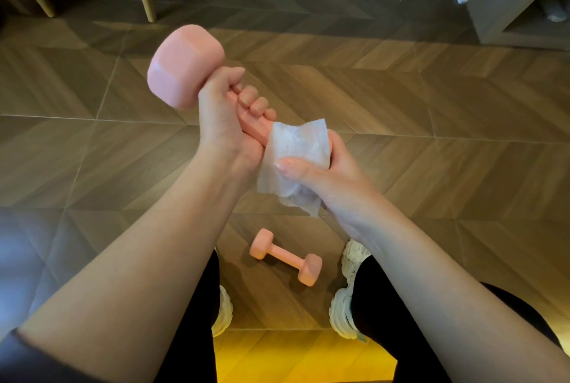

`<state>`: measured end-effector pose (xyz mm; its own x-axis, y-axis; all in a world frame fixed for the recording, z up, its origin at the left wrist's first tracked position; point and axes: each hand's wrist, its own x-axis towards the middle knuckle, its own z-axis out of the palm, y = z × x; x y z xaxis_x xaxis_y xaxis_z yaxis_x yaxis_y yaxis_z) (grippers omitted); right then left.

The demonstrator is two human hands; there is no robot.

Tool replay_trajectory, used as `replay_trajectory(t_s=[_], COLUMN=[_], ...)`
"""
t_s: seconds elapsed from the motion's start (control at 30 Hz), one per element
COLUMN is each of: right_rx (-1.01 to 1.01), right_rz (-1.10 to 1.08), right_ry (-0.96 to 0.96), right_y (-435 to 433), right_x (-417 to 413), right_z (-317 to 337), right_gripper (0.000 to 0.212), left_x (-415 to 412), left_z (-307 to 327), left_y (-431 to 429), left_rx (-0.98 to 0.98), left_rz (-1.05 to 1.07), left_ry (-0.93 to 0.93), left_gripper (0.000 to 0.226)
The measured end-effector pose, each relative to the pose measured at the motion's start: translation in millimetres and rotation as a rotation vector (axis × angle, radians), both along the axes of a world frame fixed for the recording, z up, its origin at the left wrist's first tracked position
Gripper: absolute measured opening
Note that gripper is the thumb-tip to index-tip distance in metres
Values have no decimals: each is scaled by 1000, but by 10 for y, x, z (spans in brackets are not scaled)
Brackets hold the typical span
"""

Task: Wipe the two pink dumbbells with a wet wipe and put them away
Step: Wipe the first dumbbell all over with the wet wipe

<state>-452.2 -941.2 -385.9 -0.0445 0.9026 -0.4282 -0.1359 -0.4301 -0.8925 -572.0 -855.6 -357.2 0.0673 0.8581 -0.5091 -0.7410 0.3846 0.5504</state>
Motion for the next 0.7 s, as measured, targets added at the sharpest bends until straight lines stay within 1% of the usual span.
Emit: replay_trajectory(t_s=[0.07,0.13,0.27,0.37,0.47,0.6,0.67,0.7], right_rx=[42,34,-3,-24,-8,8,1,5], right_rz=[34,38,-54,-129,-150,-152,-132,-104], right_ry=[11,82,254,308,224,52,25,50], right_y=[-6,-13,0,19,7,2,11,9], right_x=[64,95,87,57,32,-7,-7,6], right_z=[19,42,80,95,94,74,70,69], right_gripper=[62,58,58,56,49,34,32,32], left_x=[-33,-63,-70,-62,-47,-18,-29,-42], left_z=[-1,-17,-22,14,7,-43,-39,-33], left_y=[28,34,4,4,19,1,2,8], left_rx=[-4,0,54,60,-9,-84,-92,-89], left_rz=[14,6,-14,3,30,58,60,61], left_ry=[-45,-95,-129,-109,-33,-12,-4,3], left_gripper=[36,37,37,33,26,28,29,29])
